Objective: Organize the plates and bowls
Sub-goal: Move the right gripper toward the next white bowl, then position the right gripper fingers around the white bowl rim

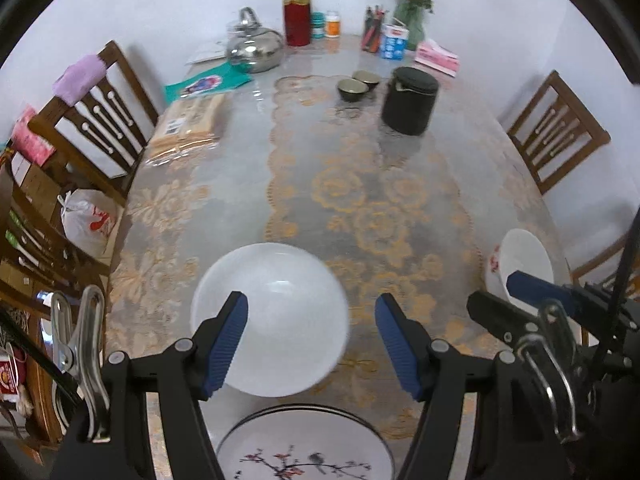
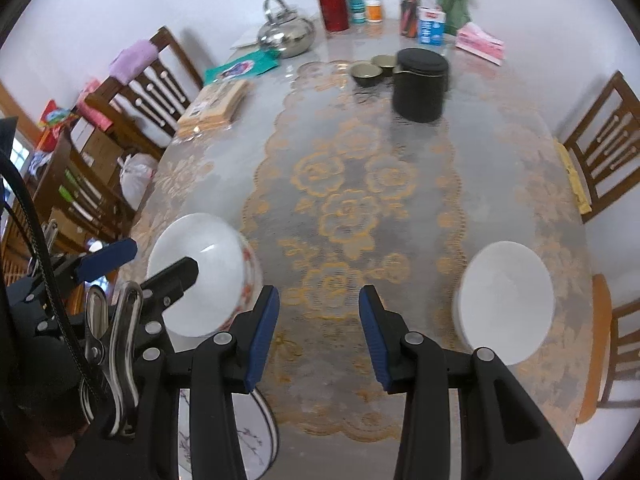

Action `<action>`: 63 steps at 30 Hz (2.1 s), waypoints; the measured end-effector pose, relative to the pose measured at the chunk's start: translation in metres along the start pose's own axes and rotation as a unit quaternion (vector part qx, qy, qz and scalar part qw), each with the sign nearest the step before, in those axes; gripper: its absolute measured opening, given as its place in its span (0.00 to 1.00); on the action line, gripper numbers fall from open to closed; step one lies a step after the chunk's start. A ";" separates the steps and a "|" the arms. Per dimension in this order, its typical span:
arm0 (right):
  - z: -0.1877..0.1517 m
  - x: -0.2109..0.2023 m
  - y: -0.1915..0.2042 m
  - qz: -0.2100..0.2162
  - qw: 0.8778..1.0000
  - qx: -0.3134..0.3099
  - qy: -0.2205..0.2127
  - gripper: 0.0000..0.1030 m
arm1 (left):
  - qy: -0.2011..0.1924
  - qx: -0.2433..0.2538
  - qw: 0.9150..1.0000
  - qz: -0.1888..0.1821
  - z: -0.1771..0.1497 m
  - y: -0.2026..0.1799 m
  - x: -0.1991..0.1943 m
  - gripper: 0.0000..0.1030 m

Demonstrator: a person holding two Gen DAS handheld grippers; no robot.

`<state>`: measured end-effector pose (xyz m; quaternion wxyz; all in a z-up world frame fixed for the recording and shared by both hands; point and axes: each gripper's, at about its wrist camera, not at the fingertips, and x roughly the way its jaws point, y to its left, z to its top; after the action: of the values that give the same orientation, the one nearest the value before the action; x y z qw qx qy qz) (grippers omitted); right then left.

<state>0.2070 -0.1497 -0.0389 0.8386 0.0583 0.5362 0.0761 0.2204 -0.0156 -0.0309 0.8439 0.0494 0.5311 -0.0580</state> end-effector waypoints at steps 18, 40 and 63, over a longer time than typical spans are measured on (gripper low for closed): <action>-0.019 -0.026 -0.064 -0.005 0.999 0.036 -0.010 0.41 | 0.003 0.046 0.999 -0.010 0.003 -0.068 -0.007 0.68; -0.034 -0.024 -0.169 -0.030 0.994 0.108 -0.007 0.41 | 0.021 0.070 0.997 -0.037 0.006 -0.148 0.030 0.68; -0.028 0.037 -0.240 -0.033 0.991 0.123 0.040 0.41 | 0.086 0.055 0.993 -0.061 0.010 -0.189 0.114 0.68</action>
<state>0.2121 -0.3776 -0.1268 0.8051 0.1401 0.5761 -0.0161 0.2494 -0.2093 -0.1336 0.7861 0.0677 0.5996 -0.1338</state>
